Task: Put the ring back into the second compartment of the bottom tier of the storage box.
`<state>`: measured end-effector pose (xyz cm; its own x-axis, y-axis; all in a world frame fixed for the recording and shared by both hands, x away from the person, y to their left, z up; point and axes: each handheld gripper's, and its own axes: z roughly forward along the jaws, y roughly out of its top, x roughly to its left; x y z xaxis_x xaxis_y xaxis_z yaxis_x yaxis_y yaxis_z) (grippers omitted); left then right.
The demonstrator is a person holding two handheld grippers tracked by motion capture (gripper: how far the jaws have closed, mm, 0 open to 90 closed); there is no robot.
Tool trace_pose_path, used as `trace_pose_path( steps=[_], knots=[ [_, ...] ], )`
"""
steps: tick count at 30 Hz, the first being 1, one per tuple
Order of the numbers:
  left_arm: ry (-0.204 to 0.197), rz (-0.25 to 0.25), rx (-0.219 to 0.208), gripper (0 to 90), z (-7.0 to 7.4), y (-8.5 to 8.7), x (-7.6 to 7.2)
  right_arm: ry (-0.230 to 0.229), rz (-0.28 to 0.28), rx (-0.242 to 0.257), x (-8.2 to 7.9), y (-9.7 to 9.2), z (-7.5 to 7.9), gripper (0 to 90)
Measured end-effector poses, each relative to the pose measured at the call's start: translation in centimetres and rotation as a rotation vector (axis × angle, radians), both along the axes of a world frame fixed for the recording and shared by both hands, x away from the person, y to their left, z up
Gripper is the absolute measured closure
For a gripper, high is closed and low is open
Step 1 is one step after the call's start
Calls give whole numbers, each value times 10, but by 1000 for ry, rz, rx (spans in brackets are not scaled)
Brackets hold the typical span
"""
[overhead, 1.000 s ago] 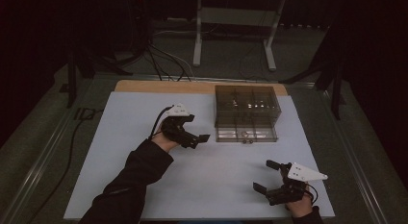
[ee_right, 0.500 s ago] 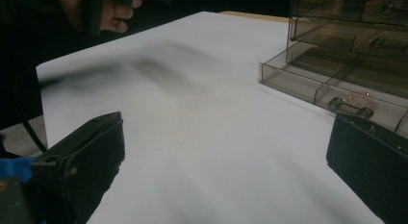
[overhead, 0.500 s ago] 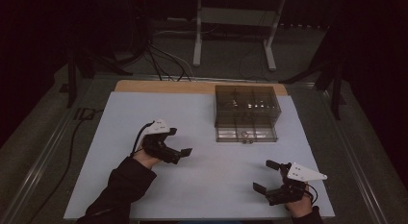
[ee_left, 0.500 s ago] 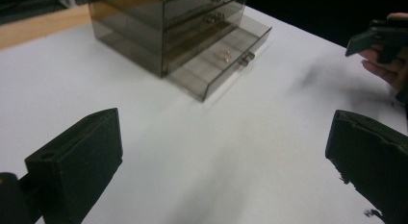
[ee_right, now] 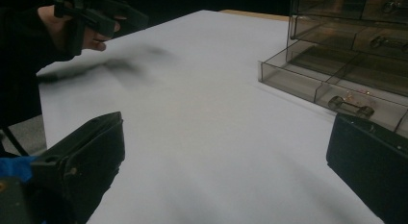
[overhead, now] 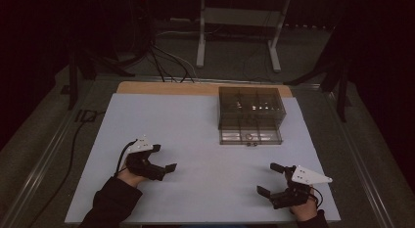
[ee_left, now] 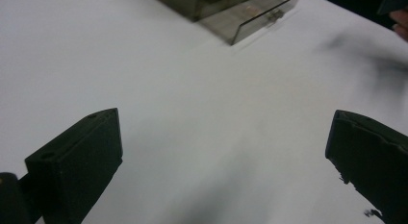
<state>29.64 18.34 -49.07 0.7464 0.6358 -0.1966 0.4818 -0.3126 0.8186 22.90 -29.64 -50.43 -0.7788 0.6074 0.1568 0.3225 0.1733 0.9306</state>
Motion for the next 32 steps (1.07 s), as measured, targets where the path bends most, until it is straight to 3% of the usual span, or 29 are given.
trace_pose_path(
  steps=[3, 9, 11, 17, 21, 32],
  knots=[
    [-6, 25, 32, 6, -5, 8, -5, 1, 0, 0, 0, 0, 0, 0],
    [18, 62, 47, 6, -13, 24, -16, 1, -1, -1, 0, 0, 0, 0],
    [15, 73, 62, 6, -14, 28, -18, 4, 0, -1, 0, 0, 0, 0],
    [10, 104, 53, 6, -14, 37, -30, 3, -3, 0, 0, 0, 0, 0],
    [10, 120, 81, 6, -17, 42, -38, 5, -1, -4, 1, 0, 0, 0],
    [14, 141, 36, 6, -22, 53, -43, 3, 0, -5, 1, 0, -1, 0]
  ],
)
